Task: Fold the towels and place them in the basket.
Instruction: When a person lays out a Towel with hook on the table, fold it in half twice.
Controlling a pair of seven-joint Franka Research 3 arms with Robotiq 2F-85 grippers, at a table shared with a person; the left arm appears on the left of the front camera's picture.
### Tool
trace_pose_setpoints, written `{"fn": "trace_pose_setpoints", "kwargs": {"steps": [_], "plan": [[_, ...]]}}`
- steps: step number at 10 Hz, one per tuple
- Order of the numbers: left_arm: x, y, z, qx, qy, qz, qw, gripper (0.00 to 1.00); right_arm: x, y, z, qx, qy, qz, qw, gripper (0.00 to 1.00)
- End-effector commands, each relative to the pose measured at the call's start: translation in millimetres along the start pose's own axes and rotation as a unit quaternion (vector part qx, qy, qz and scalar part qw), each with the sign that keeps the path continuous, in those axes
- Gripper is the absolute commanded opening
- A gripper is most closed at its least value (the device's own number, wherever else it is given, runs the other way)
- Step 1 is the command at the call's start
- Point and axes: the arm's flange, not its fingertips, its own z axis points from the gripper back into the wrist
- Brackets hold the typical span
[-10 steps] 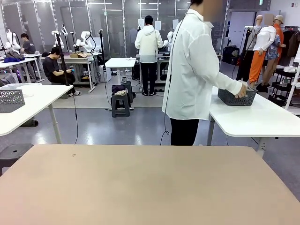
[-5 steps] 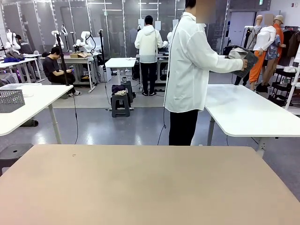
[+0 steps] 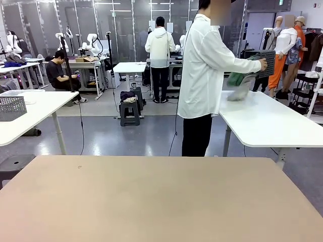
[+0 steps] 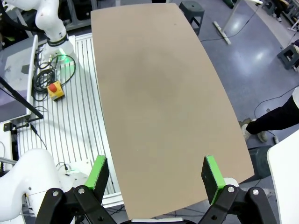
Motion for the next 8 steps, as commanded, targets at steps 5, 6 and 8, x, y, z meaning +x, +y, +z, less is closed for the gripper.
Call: {"fn": "trace_pose_setpoints", "kwargs": {"steps": [5, 6, 8], "plan": [[3, 0, 36, 0.002, 0.057, -0.035, 0.998, 1.00, 26, 4, 17, 0.001, 0.060, 0.016, 0.998, 1.00], [3, -1, 37, 0.000, 0.053, -0.035, 0.998, 1.00, 27, 4, 17, 0.002, 0.064, 0.018, 0.998, 1.00], [3, -4, 40, -0.004, 0.044, -0.026, 0.999, 1.00, 25, 6, 20, -0.002, 0.070, 0.028, 0.997, 1.00]]}}
